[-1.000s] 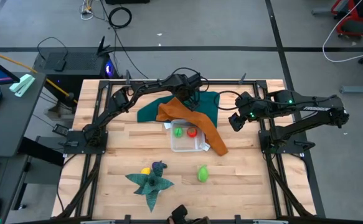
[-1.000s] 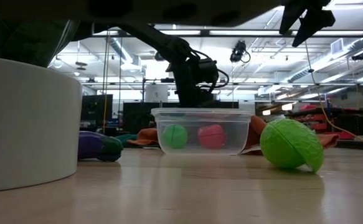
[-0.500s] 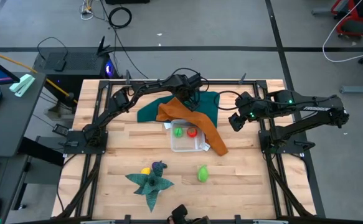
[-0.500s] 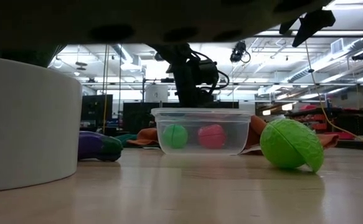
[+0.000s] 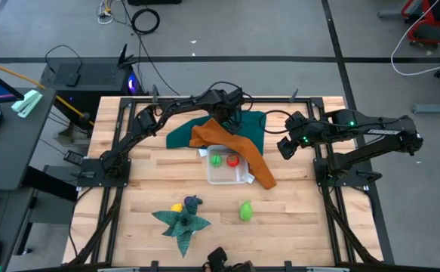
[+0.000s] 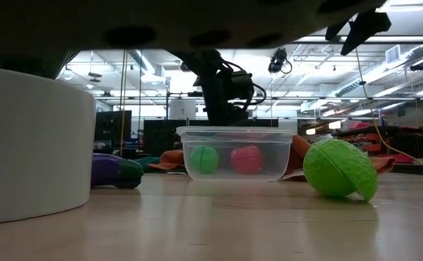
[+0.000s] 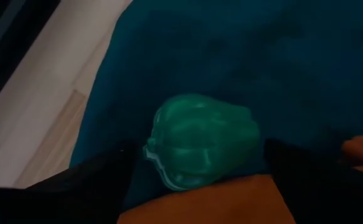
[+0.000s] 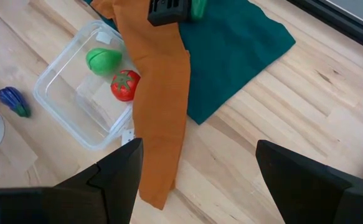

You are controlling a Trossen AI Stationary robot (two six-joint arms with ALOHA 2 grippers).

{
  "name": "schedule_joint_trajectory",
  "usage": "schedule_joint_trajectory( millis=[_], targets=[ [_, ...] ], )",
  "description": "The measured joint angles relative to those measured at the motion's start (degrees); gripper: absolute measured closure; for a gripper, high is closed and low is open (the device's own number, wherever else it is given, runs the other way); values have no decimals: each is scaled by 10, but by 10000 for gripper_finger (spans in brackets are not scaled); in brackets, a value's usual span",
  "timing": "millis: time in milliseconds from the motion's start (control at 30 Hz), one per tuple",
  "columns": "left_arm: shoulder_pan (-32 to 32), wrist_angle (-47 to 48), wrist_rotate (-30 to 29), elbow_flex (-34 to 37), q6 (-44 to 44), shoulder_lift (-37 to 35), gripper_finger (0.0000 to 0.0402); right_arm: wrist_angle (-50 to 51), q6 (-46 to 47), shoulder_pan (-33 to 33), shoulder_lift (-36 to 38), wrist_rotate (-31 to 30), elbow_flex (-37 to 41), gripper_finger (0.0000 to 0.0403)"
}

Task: Pick and placing Produce into tupperware
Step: Put the green bell pepper into the transparent bin

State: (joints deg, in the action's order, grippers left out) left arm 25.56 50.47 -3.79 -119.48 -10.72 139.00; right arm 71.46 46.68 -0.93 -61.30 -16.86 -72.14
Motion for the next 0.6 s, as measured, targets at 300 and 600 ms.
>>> schedule_joint_trajectory(
  millis=[300,600],
  targets=[
    [3,0,0,0,0,0,80,0,0,0,0,-1,0,129],
    [5,1,0,0,0,0,102,0,0,0,0,-3,0,129]
  ],
)
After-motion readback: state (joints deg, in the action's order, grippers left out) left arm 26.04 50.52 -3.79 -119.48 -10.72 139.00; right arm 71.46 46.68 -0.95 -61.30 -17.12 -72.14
